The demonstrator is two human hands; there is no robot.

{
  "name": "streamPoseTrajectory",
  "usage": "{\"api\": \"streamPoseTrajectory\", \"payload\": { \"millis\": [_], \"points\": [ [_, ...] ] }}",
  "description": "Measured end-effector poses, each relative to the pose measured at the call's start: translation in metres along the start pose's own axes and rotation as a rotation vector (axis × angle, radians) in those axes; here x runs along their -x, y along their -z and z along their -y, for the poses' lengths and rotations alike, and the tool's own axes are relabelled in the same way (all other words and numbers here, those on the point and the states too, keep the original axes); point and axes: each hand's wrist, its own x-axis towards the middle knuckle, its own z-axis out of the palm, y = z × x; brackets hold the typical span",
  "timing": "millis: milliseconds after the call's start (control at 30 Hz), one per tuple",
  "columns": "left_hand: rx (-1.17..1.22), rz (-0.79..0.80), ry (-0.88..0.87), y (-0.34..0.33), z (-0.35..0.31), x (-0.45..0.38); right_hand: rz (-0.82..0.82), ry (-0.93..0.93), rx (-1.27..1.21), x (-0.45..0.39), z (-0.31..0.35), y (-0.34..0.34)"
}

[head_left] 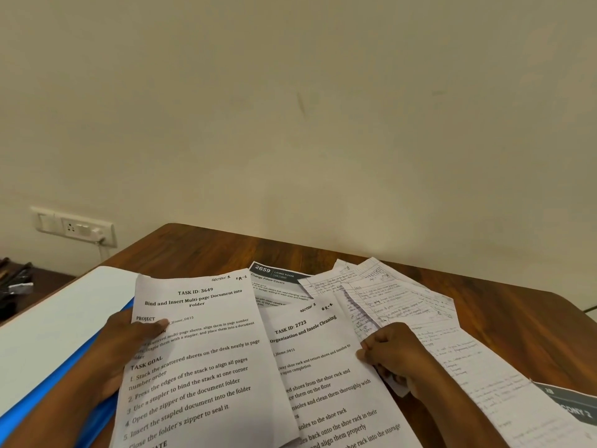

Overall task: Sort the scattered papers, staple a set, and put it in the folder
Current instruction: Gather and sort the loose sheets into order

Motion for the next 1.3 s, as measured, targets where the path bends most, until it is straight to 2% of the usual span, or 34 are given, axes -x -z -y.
{"api": "streamPoseTrajectory", "payload": {
  "millis": [167, 267, 367, 567, 667, 767, 800, 900, 1033, 1167, 1300],
  "points": [
    [-0.022, -0.016, 0.012, -0.001, -0.001, 0.001, -0.007, 0.004, 0.046, 0.004, 0.004, 0.005],
    [-0.023, -0.028, 0.019, 0.000, -0.002, 0.002, -0.131, 0.048, 0.114, 0.003, 0.004, 0.015],
    [-0.021, -0.028, 0.032, 0.000, -0.002, 0.002, -0.275, 0.102, 0.251, 0.002, 0.005, 0.034],
    [-0.030, -0.039, 0.015, -0.001, -0.004, 0.004, -0.385, 0.098, 0.610, 0.004, 0.003, 0.065],
    [-0.052, -0.039, 0.019, -0.001, -0.005, 0.006, -0.459, 0.096, 0.884, 0.021, 0.006, 0.052],
    [-0.053, -0.069, 0.014, -0.004, -0.008, 0.009, -0.531, 0.248, 0.972, 0.035, 0.019, 0.018],
    [-0.049, -0.073, 0.020, -0.005, -0.009, 0.010, -0.491, 0.334, 0.929, 0.037, 0.027, 0.005],
    [-0.050, -0.083, 0.039, -0.006, -0.012, 0.012, -0.210, 0.515, 0.697, 0.035, 0.048, -0.035],
    [-0.027, -0.076, 0.063, -0.009, -0.015, 0.015, 0.044, 0.639, 0.765, 0.011, 0.072, -0.075],
    [-0.047, -0.070, 0.071, -0.007, -0.017, 0.014, 0.087, 0.605, 0.747, -0.017, 0.071, -0.096],
    [-0.050, -0.052, 0.071, -0.008, -0.016, 0.014, -0.004, 0.718, 0.745, -0.009, 0.060, -0.106]
  ]
}}
